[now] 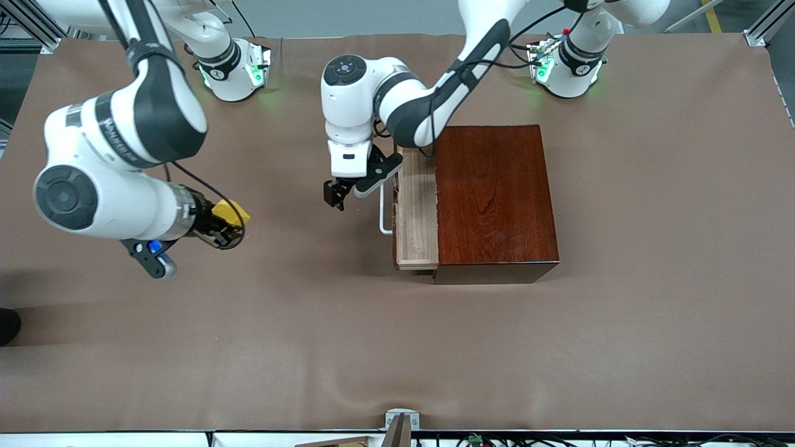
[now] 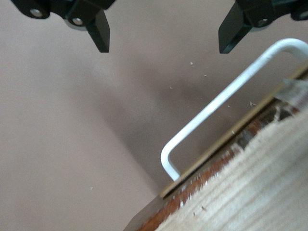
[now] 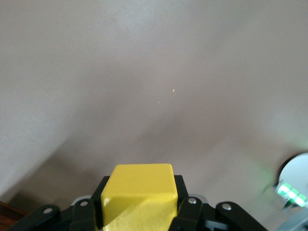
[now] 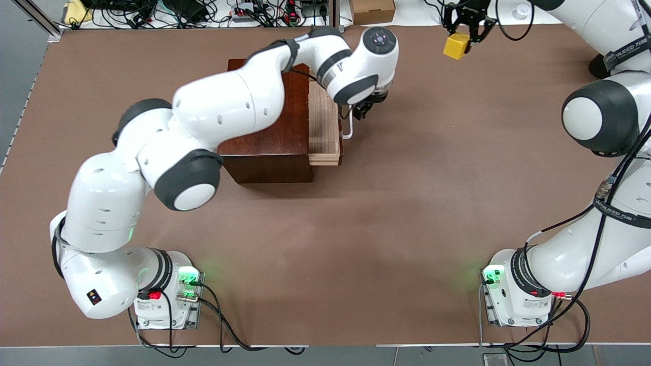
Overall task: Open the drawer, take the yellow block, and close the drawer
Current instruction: 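Push the drawer shut with the left gripper while the right gripper carries the cube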
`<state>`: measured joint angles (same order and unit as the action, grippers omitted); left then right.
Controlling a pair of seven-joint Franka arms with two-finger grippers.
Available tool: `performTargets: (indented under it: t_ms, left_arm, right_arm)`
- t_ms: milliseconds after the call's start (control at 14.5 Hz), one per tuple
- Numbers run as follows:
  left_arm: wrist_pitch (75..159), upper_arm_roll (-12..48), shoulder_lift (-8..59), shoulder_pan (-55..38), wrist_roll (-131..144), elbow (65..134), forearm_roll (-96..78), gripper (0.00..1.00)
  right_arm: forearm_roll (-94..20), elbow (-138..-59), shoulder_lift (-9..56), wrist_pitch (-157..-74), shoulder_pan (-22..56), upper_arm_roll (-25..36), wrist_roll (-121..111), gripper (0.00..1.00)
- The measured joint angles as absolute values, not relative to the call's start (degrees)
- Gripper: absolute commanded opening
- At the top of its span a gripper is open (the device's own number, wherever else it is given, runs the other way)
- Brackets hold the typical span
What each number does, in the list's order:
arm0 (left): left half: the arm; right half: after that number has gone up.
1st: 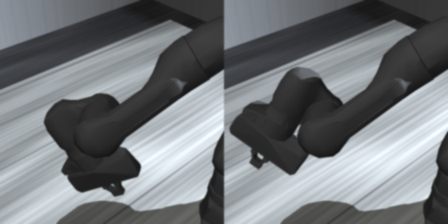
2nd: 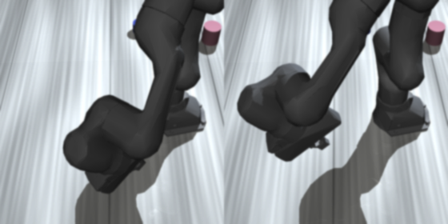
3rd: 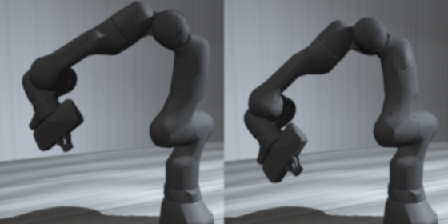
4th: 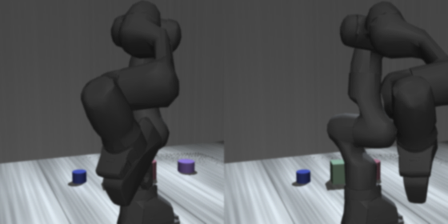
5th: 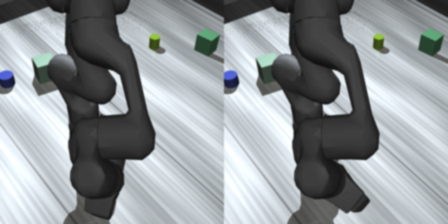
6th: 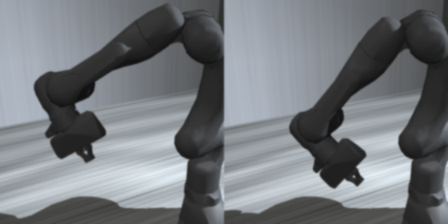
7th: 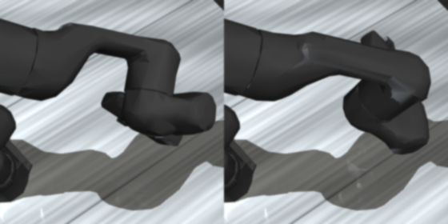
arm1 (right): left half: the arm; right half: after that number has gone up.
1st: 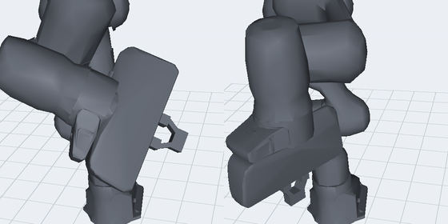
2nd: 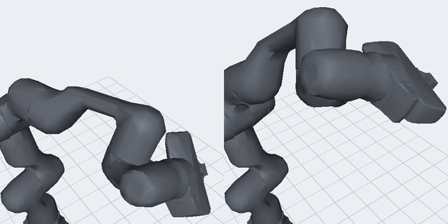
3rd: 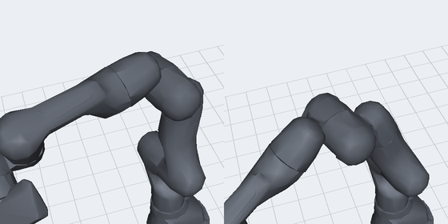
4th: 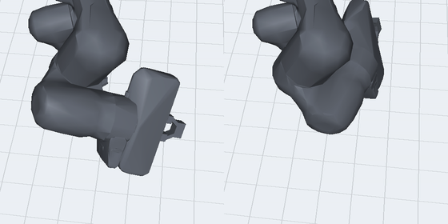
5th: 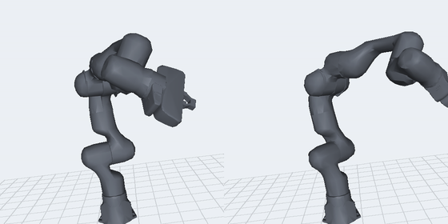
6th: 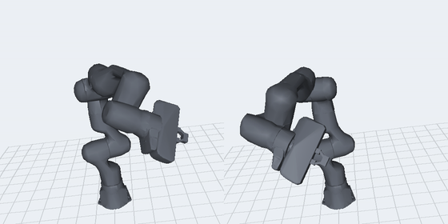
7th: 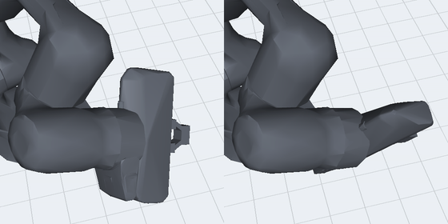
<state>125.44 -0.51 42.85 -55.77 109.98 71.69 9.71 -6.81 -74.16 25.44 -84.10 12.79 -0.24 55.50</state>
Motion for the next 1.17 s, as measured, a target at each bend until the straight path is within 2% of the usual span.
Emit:
performTargets:
  t_ms: [345,622,1174]
  left_arm:
    - [125.94,-4.83,46.81,-58.55,114.38,70.59,9.71,1.00]
    - [122.02,-6.28,46.97,-59.21,114.80,69.88,9.70,1.00]
    - [112.04,-7.03,46.87,-58.05,115.10,68.91,9.71,1.00]
  right_arm:
    - [-6.36,-77.50,25.42,-84.44,5.13,0.02,36.79,0.23]
    - [-2.35,-80.87,25.37,-86.67,1.88,0.04,26.27,0.23]
    - [0.07,-91.94,25.33,-101.48,-3.78,0.14,11.60,0.23]
